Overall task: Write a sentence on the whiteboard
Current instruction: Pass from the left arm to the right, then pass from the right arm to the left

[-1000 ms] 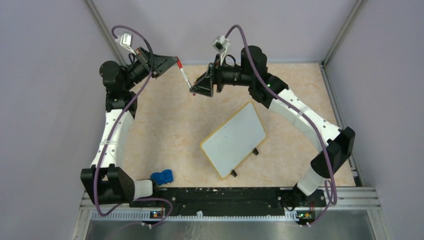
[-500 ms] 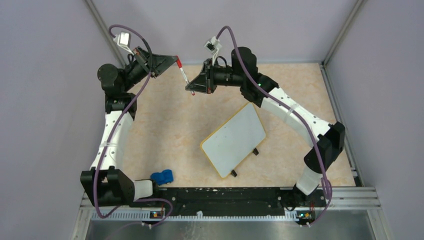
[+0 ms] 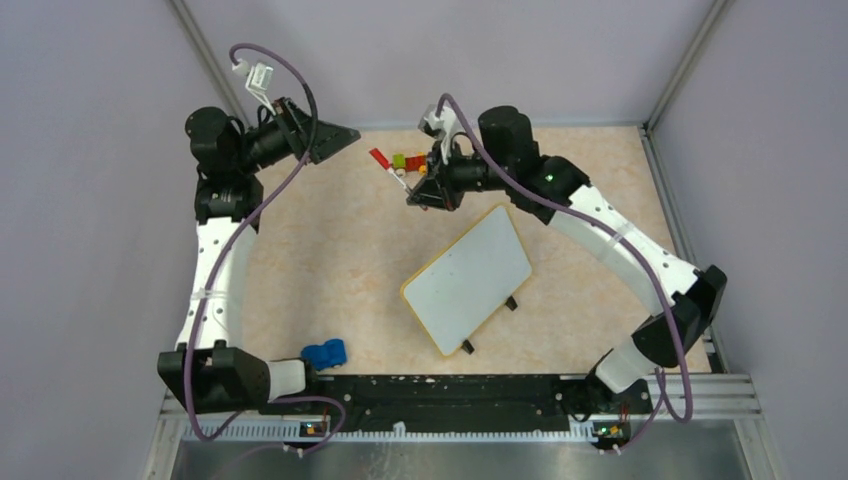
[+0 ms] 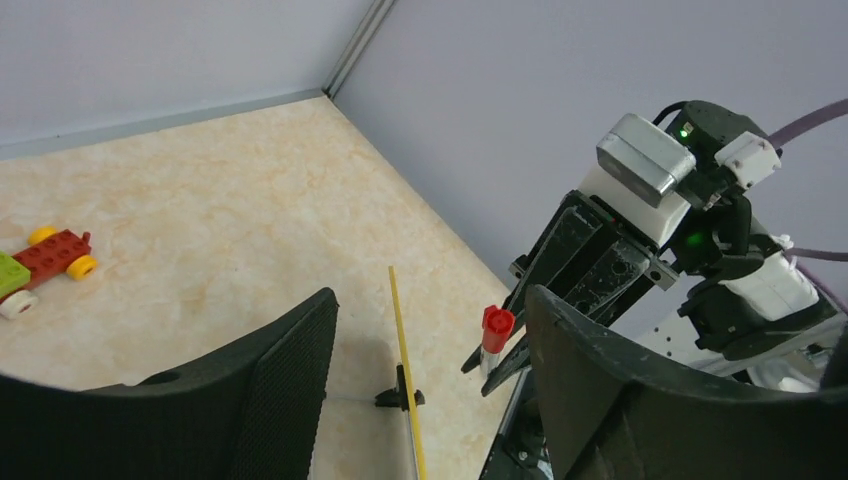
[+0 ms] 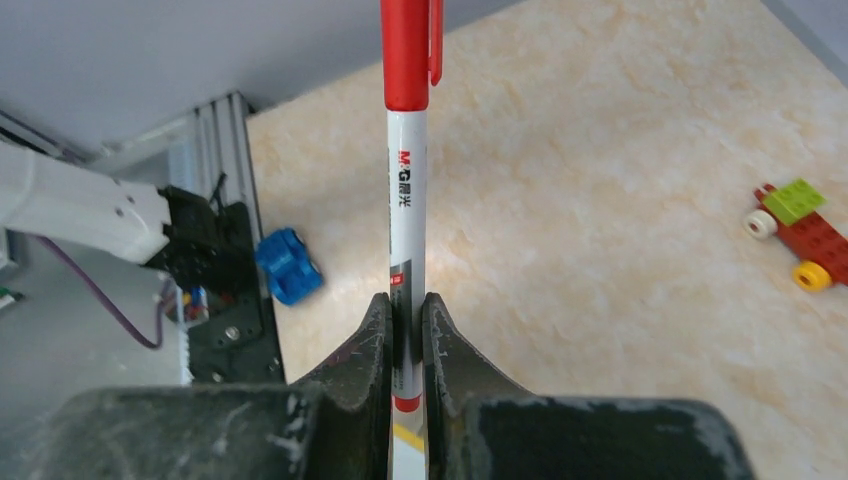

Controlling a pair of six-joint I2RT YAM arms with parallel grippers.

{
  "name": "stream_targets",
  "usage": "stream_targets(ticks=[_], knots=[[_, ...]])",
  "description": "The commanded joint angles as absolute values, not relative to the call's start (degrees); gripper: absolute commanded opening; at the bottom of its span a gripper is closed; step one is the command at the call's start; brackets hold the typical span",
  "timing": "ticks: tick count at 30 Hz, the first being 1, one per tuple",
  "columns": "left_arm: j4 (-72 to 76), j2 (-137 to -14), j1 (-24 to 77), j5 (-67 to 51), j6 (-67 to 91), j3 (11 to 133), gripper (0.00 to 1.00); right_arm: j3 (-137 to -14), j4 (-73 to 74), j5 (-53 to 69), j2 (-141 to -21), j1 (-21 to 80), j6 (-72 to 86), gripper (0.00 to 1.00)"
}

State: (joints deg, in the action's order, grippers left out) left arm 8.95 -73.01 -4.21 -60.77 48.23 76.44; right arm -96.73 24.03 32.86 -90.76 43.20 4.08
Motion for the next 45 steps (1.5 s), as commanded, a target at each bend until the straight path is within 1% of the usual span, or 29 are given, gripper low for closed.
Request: stream_targets(ticks=[1, 5, 9, 12, 16, 20, 23, 28, 34, 38, 43, 45], knots=[[-9.24, -73.37, -4.44, -65.94, 28.18, 83.46, 0.74, -96.94, 40.20, 26.56, -85.41, 42.89, -16.63, 0.00], [-20.16, -75.87, -3.40, -70.07, 20.77, 87.01, 0.74, -96.13, 45.78, 17.49, -83.33, 43.32, -25.43, 0.00], [-32.10, -78.24, 1.69, -66.69, 12.42, 89.43, 0.73, -96.23, 49.83, 11.41, -81.48, 45.21, -32.74, 0.00], [-35.70, -79.20, 6.16, -65.19, 9.97, 89.62, 0.72, -98.03, 53.74, 7.54, -81.64, 47.17, -36.57, 0.00], [-35.50, -79.79, 9.01, -64.80, 10.32, 87.49, 0.68, -98.52, 56.72, 1.22, -81.65, 51.51, -40.17, 0.00], [-32.94, -81.15, 11.62, -70.84, 13.78, 84.05, 0.66, -97.97, 56.96, -3.71, -81.76, 54.80, -40.90, 0.00], [-33.05, -81.63, 12.66, -70.21, 13.76, 82.36, 0.62, -97.78, 56.18, -5.23, -81.63, 55.44, -41.33, 0.00], [-34.88, -82.03, 14.17, -70.10, 12.12, 80.98, 0.60, -97.93, 55.23, -9.20, -81.66, 56.44, -42.23, 0.00], [-34.02, -81.76, 16.12, -69.77, 12.30, 80.00, 0.54, -98.15, 54.31, -11.47, -82.34, 57.23, -42.80, 0.00], [-31.89, -82.08, 16.38, -70.36, 14.27, 79.41, 0.45, -98.67, 53.52, -11.88, -82.94, 58.05, -42.35, 0.00], [-31.12, -82.30, 16.77, -71.13, 15.25, 79.30, 0.44, -99.39, 53.00, -12.42, -83.98, 58.75, -41.93, 0.00], [-31.11, -82.24, 16.78, -71.23, 15.23, 79.11, 0.42, -99.52, 53.02, -12.76, -84.23, 59.03, -42.13, 0.00]])
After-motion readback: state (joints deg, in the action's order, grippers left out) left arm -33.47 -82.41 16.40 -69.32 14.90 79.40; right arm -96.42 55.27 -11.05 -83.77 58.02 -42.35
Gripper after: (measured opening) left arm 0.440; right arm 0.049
